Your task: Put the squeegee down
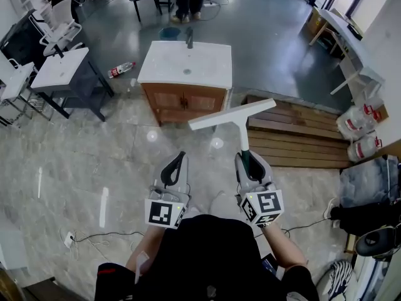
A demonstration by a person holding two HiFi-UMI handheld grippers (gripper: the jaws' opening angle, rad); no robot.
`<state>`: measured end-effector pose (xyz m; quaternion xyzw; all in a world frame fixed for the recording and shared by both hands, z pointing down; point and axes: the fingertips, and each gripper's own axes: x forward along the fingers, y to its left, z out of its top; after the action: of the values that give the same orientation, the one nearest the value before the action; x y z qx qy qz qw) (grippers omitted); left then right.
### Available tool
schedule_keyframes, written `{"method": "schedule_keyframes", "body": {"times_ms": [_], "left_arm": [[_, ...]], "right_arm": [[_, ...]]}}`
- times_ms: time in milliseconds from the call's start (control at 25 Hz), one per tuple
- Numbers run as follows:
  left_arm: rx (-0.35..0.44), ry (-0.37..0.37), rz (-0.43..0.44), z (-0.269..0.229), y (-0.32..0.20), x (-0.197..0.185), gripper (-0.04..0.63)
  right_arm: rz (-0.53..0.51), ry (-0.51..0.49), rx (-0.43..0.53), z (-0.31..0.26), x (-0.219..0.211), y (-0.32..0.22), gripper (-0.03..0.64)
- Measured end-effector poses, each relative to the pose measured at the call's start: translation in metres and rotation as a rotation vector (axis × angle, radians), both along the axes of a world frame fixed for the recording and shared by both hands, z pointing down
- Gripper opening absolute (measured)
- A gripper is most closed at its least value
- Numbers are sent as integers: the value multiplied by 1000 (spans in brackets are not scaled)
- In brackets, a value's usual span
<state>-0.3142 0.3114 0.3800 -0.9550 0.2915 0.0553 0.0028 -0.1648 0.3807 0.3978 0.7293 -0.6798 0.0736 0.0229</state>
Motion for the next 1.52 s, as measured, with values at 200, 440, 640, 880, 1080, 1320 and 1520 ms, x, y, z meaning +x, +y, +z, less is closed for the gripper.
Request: {"method": "schedule_keyframes", "body": {"times_ms": [200,440,640,880,1080,1320,1520], "left_arm": [[0,-1,-7,2,-17,7,2],[-13,-2,-40,6,-43,25,2],[-5,-12,-64,7,-76,50,2],[-15,-26,-95,6,-113,87,2],[-33,-28,-121,5,-138,118,2],[-20,-20,-153,-3,-172,158,2],[-13,-8,-187,-5,-197,193,2]], "right_arm": [[2,5,0,1,10,-16,97],[-27,-5,-8,10,30,-48,97],[-54,-13,-12,13,57,-89,97],[-80,-24,-20,13,97,-133,97],[-105,-34,-35,14,130,-164,97],[-155,-26,-26,7,163,-206,97],[-191,-19,-24,6,196,-236,97]]}}
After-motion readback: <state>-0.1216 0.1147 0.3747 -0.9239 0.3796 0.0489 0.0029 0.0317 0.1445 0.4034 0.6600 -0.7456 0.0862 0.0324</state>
